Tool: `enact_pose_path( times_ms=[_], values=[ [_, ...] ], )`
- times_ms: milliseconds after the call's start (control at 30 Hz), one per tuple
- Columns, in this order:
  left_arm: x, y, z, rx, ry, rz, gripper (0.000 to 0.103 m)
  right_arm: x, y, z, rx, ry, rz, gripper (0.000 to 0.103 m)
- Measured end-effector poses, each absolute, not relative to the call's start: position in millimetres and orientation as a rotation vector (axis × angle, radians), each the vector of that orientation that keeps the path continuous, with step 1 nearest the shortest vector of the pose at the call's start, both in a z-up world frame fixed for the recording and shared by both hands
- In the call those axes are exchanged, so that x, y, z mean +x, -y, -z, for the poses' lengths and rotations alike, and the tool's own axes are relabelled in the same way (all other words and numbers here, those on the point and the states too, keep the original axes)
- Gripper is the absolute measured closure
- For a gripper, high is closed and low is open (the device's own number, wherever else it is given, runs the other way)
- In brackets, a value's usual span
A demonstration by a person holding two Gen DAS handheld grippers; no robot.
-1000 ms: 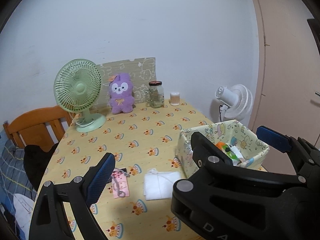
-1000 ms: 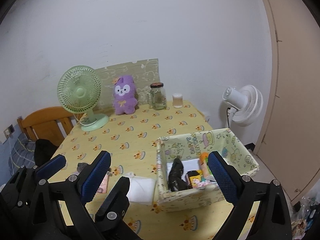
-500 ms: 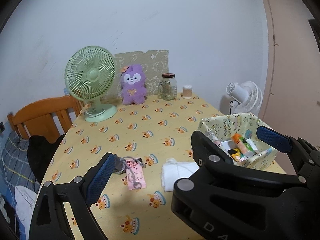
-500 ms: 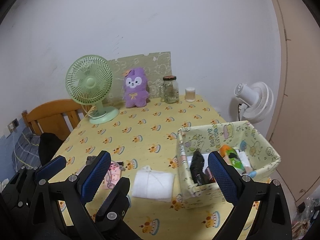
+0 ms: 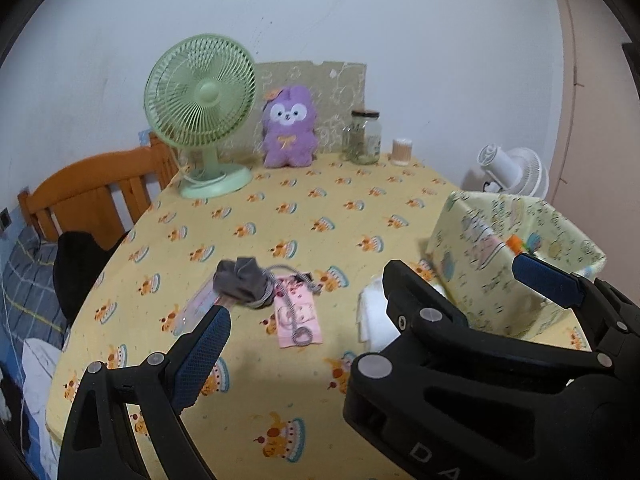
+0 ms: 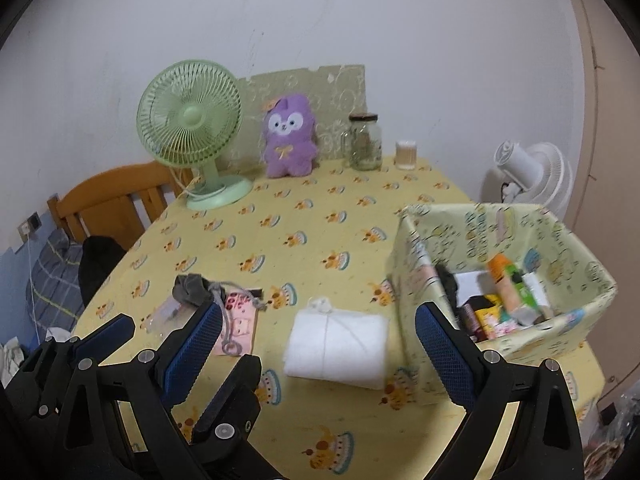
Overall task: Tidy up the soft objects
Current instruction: 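Withdraw both tools from the box toward the remaining table items, then grasp the grey sock with the left tool while the right tool grasps the white cloth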
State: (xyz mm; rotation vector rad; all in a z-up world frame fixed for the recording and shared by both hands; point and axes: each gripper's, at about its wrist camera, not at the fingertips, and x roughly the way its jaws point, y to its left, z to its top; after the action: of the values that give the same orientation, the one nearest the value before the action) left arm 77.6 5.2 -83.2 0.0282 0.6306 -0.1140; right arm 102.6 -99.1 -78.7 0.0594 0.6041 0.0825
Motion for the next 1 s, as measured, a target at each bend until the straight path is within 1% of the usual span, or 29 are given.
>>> enact_pose_path(
  times_ms=[467,933,1000],
  values=[
    [103,-21,122,0.009,-0.728,0.074,0.007,136,80,119,0.022,-0.708,-0.098,0.013],
    [131,-23,152,0.012,-0.824,0.048,0.007,168,78,153,-0.002,-0.831,-0.073,0.014],
    [135,-24,157,0.01,-0.842,0.047,0.007,170,77,156,-0.006,-0.841,-0.071,0.017]
  ],
)
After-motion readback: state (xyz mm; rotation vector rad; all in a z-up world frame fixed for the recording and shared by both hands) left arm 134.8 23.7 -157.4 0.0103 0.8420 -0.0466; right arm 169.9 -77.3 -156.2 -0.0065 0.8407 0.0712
